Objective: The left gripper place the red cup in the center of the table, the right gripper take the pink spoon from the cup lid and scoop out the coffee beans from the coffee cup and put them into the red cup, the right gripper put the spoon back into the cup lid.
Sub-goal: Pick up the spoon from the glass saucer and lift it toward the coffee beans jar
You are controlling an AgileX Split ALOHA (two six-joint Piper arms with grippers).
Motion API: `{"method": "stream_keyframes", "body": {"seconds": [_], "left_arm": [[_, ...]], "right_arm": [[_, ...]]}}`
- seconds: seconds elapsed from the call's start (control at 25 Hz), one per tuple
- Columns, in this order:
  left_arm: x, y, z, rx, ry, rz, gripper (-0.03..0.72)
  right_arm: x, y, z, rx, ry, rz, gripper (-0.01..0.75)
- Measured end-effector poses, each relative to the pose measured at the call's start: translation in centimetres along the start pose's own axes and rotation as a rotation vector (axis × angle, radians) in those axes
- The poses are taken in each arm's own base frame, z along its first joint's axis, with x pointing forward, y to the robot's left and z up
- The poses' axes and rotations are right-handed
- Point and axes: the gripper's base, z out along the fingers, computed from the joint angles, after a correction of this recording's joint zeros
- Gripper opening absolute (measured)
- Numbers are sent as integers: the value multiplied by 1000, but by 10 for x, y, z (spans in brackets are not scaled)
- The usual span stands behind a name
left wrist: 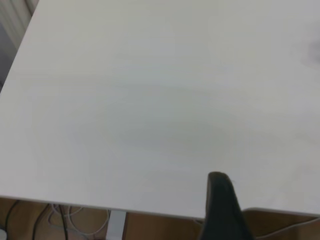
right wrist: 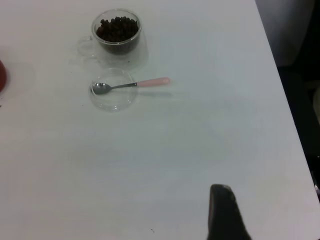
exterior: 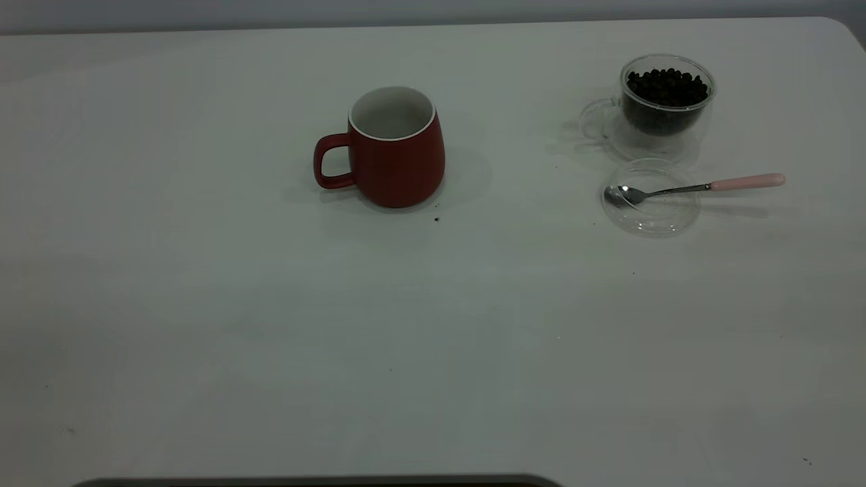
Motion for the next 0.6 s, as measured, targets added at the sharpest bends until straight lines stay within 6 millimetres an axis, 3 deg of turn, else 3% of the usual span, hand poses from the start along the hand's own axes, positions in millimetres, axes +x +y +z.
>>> {"method": "stream_keyframes", "body": {"seconds": [0.6], "left_arm": [[1,-1,2,7,8,-1,538]], "right_arm": [[0,0,0,-2,0,1,487]]}}
